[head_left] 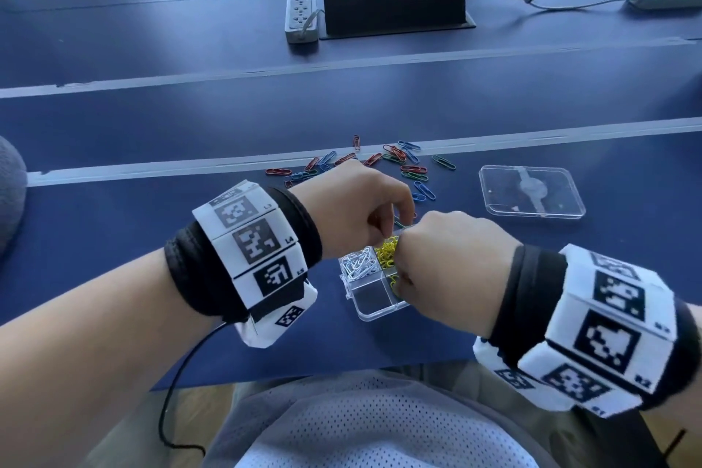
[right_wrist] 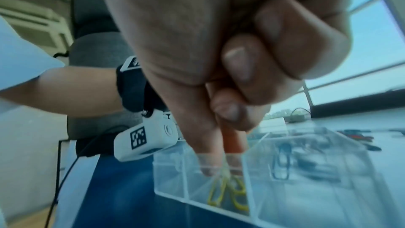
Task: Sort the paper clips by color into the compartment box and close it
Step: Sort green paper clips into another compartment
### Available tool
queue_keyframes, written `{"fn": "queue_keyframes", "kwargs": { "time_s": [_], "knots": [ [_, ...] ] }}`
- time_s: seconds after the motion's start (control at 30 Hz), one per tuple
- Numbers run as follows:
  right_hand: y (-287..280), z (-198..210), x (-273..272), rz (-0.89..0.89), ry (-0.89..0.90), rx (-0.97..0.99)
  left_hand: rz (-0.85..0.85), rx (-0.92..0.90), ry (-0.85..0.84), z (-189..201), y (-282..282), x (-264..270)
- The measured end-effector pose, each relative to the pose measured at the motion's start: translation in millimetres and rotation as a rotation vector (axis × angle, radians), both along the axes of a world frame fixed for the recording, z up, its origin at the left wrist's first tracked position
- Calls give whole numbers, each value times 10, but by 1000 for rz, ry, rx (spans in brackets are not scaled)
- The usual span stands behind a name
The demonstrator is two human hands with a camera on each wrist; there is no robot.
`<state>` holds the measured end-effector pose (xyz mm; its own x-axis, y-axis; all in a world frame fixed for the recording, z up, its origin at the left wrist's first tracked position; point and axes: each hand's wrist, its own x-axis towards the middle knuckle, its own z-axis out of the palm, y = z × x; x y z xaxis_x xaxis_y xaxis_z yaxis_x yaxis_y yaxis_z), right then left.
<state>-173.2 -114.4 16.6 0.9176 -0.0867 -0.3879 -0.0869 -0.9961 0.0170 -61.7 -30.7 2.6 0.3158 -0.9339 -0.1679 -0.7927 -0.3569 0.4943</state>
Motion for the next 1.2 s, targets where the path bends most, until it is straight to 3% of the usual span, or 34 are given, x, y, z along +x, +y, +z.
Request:
{"fn": "queue_keyframes", "kwargs": {
  "time_s": [0.3,0.53,0.7,0.97,1.2],
  "knots": [
    [54,26,67,81,-31,-90,38,47,-57,-53,-64,11],
    [23,23,130,7,36,-47,56,61,-91,-81,-95,60],
    [0,32,128,-32,58,-46,183,40,-129,-41,-55,276],
    [146,163,7,157,32,-90,290,238,-295,-163,1,543],
    [34,56,153,39,21,-112,312,223,-303,-150,-1,615]
  ]
}}
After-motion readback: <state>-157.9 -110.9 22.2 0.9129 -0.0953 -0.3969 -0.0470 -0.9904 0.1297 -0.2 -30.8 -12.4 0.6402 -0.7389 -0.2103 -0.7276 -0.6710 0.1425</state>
